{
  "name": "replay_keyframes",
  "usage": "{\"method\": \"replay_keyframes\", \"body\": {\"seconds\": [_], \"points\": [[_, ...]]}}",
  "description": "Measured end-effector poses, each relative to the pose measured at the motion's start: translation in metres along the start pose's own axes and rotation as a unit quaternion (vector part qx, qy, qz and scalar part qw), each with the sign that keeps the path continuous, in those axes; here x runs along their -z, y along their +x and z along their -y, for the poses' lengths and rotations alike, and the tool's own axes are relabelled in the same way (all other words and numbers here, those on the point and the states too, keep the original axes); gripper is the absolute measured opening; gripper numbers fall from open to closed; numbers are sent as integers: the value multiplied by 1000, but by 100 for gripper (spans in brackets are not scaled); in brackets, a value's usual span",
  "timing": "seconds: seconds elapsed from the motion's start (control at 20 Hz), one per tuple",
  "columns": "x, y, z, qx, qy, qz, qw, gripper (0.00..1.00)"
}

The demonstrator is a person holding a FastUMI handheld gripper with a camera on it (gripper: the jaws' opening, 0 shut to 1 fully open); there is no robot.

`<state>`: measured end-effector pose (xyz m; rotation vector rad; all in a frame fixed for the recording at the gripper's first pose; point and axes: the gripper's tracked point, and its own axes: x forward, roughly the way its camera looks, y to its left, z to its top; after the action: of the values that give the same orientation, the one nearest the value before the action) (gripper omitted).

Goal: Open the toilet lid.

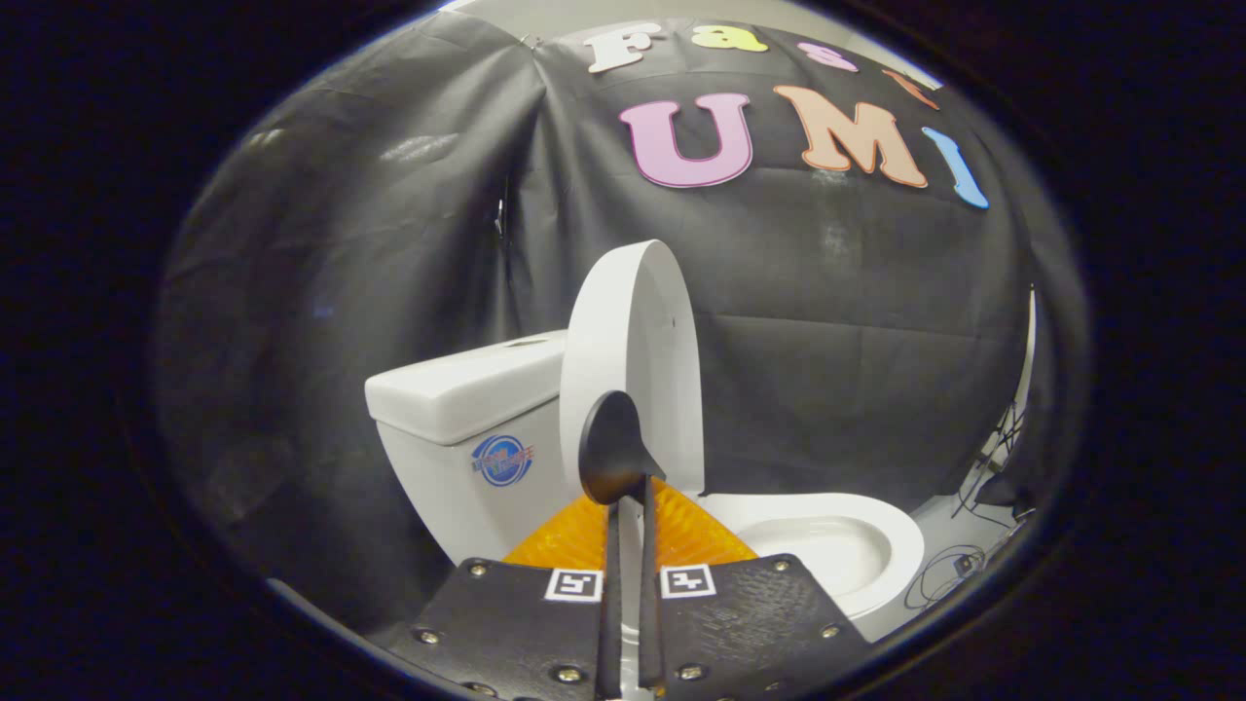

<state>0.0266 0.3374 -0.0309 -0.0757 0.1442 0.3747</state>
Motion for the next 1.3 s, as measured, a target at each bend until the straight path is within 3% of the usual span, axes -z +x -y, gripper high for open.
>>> {"method": "replay_keyframes", "body": {"seconds": [0.75,0.9,1.1,1.3], "points": [[-7,0,-43,-66,-34,-1,997,12],[-5,-9,-48,-89,-36,-6,995,45],[-10,-19,-30,-81,-26,-7,996,91],[-17,-29,-12,-77,-17,-1,997,97]]}}
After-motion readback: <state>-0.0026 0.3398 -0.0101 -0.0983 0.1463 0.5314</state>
